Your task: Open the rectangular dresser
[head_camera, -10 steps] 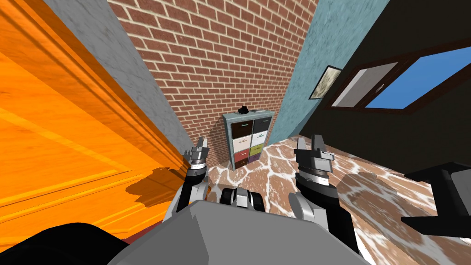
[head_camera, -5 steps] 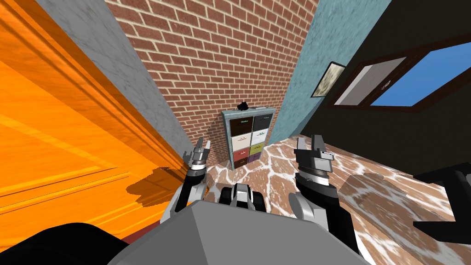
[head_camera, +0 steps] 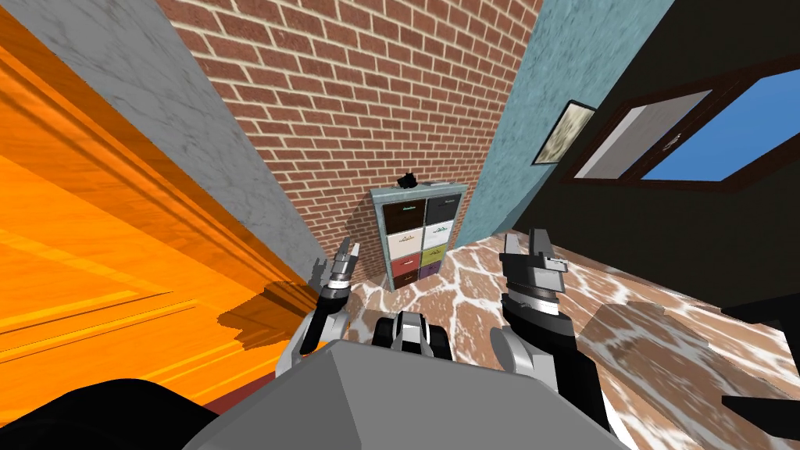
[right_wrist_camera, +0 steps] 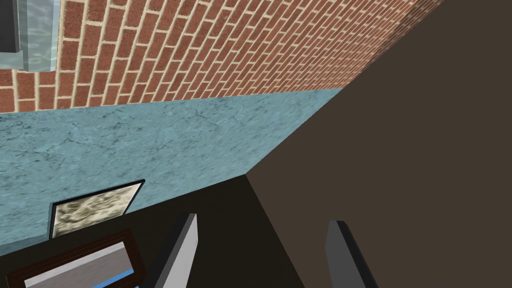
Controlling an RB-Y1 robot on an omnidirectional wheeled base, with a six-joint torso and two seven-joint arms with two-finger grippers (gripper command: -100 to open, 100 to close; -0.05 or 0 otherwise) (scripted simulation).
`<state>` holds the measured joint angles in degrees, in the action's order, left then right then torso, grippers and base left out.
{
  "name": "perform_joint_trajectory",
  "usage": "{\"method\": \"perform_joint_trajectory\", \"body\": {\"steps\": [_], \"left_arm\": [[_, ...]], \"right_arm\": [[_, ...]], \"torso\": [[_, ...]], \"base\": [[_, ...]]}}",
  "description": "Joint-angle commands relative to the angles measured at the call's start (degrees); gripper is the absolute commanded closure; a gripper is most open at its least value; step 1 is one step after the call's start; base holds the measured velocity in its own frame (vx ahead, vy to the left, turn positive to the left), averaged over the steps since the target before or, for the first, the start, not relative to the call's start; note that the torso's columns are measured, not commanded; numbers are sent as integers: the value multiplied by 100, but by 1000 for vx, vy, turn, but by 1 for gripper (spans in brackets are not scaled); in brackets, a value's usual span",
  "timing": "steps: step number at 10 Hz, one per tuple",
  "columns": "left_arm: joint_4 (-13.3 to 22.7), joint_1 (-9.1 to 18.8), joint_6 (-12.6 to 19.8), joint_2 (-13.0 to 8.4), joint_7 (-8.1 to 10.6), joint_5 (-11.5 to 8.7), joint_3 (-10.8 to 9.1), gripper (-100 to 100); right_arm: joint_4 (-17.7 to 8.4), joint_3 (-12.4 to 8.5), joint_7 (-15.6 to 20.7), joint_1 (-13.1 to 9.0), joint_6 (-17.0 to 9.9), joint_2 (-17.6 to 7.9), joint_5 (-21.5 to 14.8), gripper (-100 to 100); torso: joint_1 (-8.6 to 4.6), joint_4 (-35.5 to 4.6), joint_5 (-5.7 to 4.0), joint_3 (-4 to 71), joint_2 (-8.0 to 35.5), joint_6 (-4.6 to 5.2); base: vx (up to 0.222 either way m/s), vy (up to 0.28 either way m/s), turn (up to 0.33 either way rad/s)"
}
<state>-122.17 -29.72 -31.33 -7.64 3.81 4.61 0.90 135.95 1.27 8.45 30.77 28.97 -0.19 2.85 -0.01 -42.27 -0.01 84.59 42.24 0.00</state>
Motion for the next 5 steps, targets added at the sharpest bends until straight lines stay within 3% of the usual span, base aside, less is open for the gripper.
{"method": "perform_joint_trajectory", "body": {"steps": [1, 5], "left_arm": [[345, 81, -50, -57, -26, -37, -52, -100], [866, 196, -128, -85, -59, -94, -131, -100]], "right_arm": [[0, 0, 0, 0, 0, 0, 0, 0], [0, 0, 0, 0, 0, 0, 0, 0]], "torso": [[6, 0, 2, 1, -1, 1], [0, -2, 1, -5, 9, 0]], "base": [[101, -107, 34], [88, -108, 36]]}}
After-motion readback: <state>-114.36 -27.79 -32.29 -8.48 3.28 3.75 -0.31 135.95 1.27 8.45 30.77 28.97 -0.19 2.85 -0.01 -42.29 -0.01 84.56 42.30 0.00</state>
